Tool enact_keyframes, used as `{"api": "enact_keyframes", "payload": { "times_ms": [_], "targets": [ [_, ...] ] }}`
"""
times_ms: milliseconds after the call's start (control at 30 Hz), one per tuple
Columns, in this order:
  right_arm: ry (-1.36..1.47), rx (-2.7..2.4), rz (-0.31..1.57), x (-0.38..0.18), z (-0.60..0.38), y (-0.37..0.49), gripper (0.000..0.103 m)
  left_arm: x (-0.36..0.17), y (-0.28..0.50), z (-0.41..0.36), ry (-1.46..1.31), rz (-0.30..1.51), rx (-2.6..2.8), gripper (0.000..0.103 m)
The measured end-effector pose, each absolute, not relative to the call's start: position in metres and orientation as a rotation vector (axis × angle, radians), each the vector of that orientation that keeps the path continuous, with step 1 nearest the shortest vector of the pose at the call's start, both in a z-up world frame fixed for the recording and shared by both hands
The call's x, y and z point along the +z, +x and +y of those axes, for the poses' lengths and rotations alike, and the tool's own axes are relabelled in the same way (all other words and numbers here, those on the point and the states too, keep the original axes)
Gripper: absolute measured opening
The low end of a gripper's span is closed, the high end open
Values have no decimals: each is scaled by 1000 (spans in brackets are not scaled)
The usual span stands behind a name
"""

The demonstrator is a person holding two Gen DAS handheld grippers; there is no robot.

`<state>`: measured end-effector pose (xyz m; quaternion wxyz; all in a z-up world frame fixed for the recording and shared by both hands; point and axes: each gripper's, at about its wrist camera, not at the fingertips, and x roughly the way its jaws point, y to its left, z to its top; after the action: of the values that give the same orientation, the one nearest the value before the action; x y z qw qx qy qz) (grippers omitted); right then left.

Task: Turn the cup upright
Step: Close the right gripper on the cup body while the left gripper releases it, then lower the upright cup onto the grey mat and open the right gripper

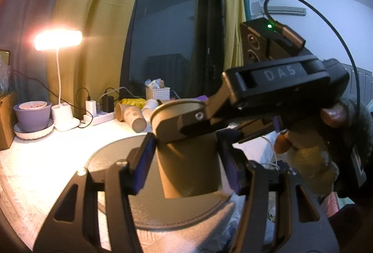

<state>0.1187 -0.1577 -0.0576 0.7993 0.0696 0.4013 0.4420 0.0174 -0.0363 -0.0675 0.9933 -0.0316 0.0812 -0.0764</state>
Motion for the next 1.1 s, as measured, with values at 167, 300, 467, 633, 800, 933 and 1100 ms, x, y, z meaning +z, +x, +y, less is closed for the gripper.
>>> {"api": "enact_keyframes", "payload": {
  "times_ms": [167,300,467,633,800,933,1100],
  "targets": [
    [120,950,866,-61,-152,121,68,-70,22,-33,-80,185,-165,58],
    [104,937,867,-65,-150,125,67,-75,28,-30,-107,238,-177,75],
    [100,911,854,-66,-150,136,67,-86,39,-26,-127,314,-188,88],
    [67,839,824,-67,-147,152,67,-97,50,-16,-171,414,-154,88],
    [72,814,804,-69,-145,171,67,-103,62,6,-235,515,-105,88],
    [11,749,749,-69,-138,181,67,-107,66,29,-319,573,-75,88],
    [-107,646,669,-76,-128,190,67,-101,75,46,-336,602,-45,88]
  ]
}}
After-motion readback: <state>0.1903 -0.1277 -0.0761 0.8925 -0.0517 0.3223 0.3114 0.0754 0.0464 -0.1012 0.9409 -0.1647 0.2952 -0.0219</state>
